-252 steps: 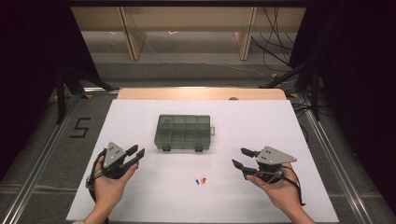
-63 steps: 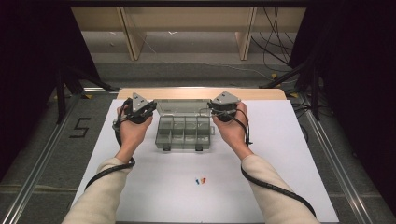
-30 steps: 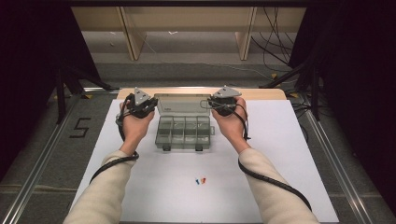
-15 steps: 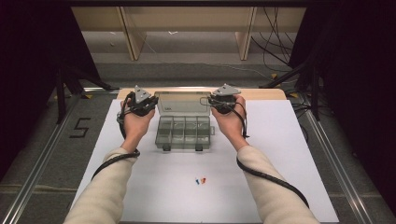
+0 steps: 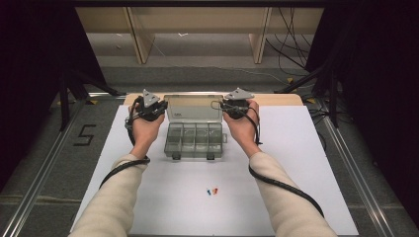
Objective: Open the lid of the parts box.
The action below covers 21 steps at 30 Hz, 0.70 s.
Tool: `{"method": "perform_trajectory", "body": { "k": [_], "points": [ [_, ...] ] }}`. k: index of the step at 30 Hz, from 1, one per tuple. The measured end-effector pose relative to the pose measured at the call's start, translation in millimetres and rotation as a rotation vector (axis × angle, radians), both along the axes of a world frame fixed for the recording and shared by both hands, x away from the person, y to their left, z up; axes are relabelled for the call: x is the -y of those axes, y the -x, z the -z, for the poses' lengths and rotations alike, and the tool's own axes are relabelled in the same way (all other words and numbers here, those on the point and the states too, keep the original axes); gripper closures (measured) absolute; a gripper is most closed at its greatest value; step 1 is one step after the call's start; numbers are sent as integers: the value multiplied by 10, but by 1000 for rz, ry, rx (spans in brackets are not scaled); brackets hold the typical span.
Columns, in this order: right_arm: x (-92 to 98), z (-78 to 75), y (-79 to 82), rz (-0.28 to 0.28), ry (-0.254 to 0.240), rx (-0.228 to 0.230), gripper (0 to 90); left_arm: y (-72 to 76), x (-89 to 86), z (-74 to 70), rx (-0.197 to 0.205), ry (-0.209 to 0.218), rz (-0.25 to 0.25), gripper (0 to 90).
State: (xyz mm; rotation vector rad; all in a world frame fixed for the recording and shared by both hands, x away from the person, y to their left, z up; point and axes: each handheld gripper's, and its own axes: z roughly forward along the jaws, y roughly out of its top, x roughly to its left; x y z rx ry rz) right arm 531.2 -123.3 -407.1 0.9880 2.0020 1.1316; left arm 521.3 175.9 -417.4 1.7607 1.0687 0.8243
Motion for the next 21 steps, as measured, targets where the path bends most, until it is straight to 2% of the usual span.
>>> {"method": "perform_trajectory", "body": {
  "k": [16, 21],
  "points": [
    [10, 77, -66, 13, -45, -27, 835, -53, 12, 65, -12, 9, -14, 838],
    [5, 95, -82, 21, -53, -18, 835, -65, 19, 105, -19, -1, -14, 837]
  ]
}}
